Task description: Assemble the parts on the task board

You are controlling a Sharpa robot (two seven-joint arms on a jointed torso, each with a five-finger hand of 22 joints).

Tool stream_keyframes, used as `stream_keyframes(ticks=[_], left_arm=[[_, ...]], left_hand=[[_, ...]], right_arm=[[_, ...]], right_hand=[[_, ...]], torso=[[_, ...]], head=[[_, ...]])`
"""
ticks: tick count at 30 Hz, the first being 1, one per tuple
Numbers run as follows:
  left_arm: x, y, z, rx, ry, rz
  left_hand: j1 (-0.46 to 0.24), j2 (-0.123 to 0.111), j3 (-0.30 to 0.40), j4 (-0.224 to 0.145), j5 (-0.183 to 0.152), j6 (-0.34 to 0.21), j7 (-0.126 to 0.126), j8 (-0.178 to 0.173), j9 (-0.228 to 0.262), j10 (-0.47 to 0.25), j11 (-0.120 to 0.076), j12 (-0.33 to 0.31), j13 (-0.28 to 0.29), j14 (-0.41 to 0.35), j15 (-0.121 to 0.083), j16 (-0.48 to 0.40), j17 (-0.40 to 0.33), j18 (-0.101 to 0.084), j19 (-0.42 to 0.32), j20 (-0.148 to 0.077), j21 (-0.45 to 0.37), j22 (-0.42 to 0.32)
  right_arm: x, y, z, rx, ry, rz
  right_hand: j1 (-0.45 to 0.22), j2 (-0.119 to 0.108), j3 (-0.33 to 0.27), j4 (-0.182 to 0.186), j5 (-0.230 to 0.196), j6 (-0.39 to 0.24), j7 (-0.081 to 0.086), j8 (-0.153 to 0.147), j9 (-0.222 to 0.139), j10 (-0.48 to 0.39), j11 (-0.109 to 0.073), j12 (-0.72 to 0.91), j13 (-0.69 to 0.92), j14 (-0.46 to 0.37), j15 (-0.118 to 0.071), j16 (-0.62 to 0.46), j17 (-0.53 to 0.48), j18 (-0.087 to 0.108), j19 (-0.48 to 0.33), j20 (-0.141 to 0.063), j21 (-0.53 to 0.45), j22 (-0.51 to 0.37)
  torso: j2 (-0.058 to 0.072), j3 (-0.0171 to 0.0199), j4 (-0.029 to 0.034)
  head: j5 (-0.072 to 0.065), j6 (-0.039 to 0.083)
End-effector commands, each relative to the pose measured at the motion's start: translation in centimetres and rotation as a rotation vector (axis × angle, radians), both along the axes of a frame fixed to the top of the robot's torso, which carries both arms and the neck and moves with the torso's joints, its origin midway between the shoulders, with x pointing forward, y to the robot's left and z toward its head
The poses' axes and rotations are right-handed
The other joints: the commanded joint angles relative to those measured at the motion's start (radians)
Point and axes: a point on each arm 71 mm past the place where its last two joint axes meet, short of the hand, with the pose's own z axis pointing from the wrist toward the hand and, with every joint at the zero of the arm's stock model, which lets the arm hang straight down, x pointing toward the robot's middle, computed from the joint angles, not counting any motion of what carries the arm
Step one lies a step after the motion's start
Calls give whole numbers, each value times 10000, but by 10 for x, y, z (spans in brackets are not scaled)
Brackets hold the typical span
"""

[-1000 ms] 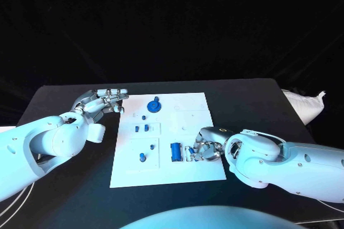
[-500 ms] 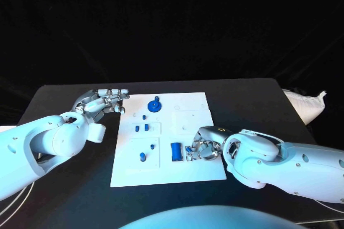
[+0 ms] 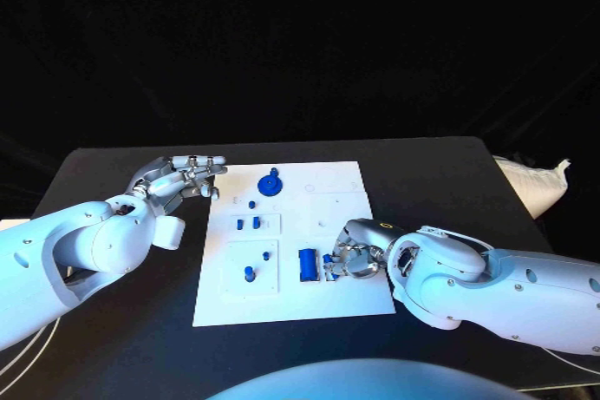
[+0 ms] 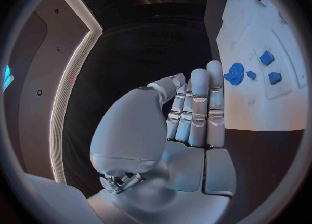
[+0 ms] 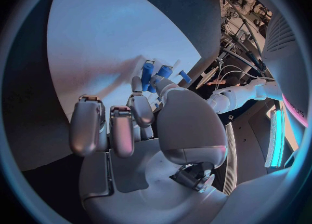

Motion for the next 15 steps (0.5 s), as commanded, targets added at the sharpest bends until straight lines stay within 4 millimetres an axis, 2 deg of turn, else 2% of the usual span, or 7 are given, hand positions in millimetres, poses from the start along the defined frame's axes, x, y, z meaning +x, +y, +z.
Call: stream_keyframes(ticks=[1,5,15], left_arm=[[-1,-2,1,-19,-71,-268],[-2,-2,1,-11,-63,-286],[-2,-2,1,8,-83,-328]], left_hand=[[-54,29,-39,-18,32,-52,-9,64,-16,-74,-29,52,-9,-97,-5,39,-11,108,-49,47,-47,-17],[-54,29,-39,-18,32,-52,-9,64,-16,-74,-29,52,-9,-97,-5,39,-11,108,-49,47,-47,-17],[-54,29,-39,-18,32,-52,-9,64,-16,-74,-29,52,-9,-97,-5,39,-11,108,-49,47,-47,-17]], right_arm=[[0,0,-3,-253,288,116],[1,0,-5,-484,480,260],[2,0,-6,-753,610,451]], right_hand=[[-226,22,-65,120,154,122,-17,106,55,93,-33,61,12,891,-91,34,1820,-70,48,-29,57,18],[-380,65,-193,237,376,168,-47,172,130,112,-53,88,36,891,-111,33,1819,-70,47,-46,60,26],[-420,108,-244,276,413,203,-68,217,174,145,-69,163,89,895,-121,51,1840,-77,56,-55,83,63]], torso=[[7,-12,2],[6,-10,-7],[-2,0,-9]], head=[[11,-26],[2,-39],[-1,-67]])
